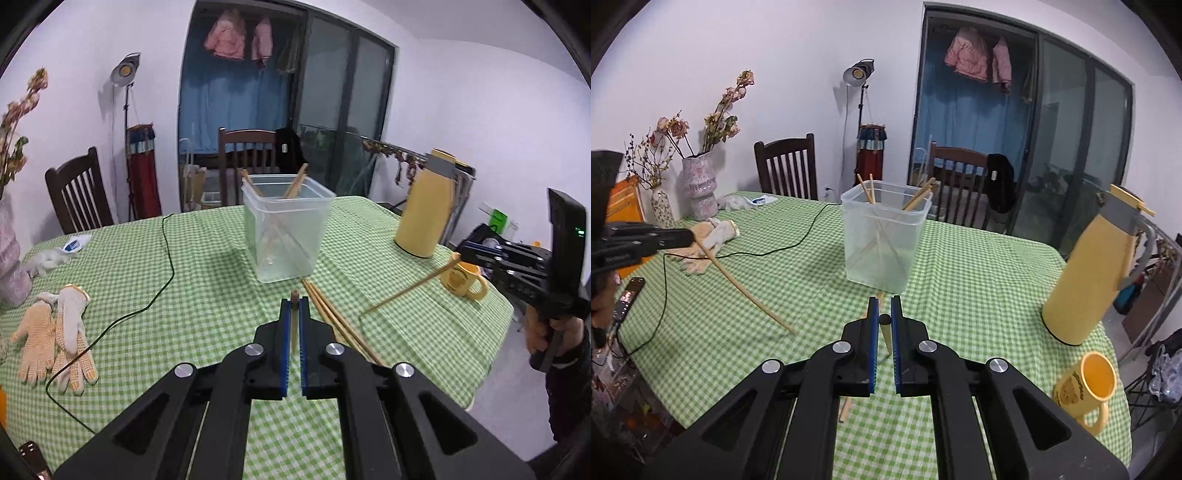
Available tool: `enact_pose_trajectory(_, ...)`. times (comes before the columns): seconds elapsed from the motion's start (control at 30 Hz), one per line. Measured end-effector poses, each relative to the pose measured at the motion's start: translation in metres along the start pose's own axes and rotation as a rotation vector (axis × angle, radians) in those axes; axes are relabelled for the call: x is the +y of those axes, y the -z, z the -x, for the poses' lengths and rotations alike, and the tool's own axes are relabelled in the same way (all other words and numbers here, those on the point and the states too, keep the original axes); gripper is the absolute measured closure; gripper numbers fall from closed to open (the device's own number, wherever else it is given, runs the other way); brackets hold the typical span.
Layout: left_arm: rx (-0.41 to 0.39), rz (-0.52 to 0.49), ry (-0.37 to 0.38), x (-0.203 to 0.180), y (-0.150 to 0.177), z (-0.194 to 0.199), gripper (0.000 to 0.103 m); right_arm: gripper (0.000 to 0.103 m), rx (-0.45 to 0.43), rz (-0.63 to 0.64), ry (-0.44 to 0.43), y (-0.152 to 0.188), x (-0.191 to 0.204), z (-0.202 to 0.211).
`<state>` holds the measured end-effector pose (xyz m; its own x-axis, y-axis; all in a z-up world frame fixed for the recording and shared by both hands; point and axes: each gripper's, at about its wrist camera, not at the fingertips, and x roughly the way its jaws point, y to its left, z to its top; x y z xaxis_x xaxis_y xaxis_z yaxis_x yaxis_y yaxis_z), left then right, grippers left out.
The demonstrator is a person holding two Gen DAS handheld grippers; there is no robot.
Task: Organize utensils
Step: 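Lift both held chopsticks toward the clear container, then lower both held chopsticks into the clear container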
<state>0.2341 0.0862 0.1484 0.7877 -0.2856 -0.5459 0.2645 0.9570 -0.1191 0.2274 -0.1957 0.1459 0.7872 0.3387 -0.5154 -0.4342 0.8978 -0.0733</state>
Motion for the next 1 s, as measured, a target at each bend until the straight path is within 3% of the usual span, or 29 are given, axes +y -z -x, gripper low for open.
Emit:
enact_pose_trajectory(0.23, -0.008, -0.005, 0.021, 0.006, -0.021, -0.023, 0.102, 0.096, 0.037, -0.013, -0.048, -0.028, -0.012, -0.019)
enact_pose_trajectory(0.67, -0.009, 0.017, 0.060, 0.020, -0.040, -0.048, 0.102, 0.097, 0.061, -0.035, -0.048, -0.055, -0.023, -0.042)
enact_pose_trajectory(1.0, -0.059, 0.026, 0.069, 0.025, -0.061, -0.040, 0.102, 0.097, -0.004, -0.014, -0.031, -0.081, -0.024, -0.034)
